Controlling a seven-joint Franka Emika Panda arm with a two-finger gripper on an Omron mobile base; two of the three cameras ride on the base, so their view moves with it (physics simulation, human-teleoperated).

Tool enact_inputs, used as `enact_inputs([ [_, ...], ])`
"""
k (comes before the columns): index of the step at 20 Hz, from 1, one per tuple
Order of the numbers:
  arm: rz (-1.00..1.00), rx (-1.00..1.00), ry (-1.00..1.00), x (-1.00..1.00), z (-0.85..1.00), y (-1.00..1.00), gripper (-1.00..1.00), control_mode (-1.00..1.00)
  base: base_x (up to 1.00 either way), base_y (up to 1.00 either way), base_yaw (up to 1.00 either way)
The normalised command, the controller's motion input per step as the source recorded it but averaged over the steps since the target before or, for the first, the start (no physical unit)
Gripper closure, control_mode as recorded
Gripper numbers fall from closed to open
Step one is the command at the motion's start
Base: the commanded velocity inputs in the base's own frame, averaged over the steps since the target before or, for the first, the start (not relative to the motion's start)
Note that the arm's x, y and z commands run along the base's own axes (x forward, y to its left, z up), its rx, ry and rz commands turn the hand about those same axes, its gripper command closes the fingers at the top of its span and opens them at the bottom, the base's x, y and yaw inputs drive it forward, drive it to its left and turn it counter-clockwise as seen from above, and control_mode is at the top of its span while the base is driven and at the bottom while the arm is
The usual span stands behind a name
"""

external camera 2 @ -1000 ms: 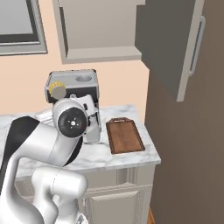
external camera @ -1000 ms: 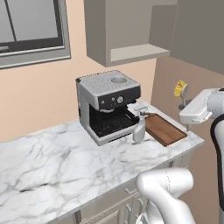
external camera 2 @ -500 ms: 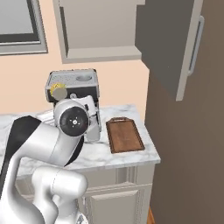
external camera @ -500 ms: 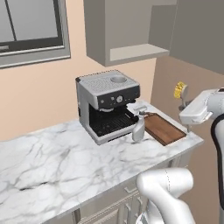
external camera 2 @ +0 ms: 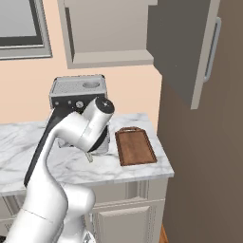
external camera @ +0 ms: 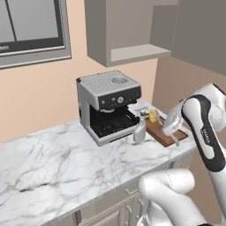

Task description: Grab the spray bottle from the cabinet, then place it next to the cutting board for sanitizing. Then grab the dish brush from the countertop next to the sink and place it next to the cutting board.

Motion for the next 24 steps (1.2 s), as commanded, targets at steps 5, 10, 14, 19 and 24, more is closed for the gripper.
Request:
enact_inputs([
  [5, 0.46, -0.32, 0.19, 0.56, -1.0, 0.09, 1.0, -1.0, 0.0, 0.0, 0.0],
  [10, 0.35, -0.25, 0.0, 0.17, -0.96, 0.01, 1.0, -1.0, 0.0, 0.0, 0.0],
  [14, 0.03, -0.05, -0.09, 0.0, -0.48, 0.23, 1.0, -1.0, 0.0, 0.0, 0.0],
  [19, 0.0, 0.0, -0.2, 0.03, -0.33, 0.26, 1.0, -1.0, 0.0, 0.0, 0.0],
  [24, 0.0, 0.0, -0.2, 0.27, -0.7, 0.05, 1.0, -1.0, 0.0, 0.0, 0.0],
])
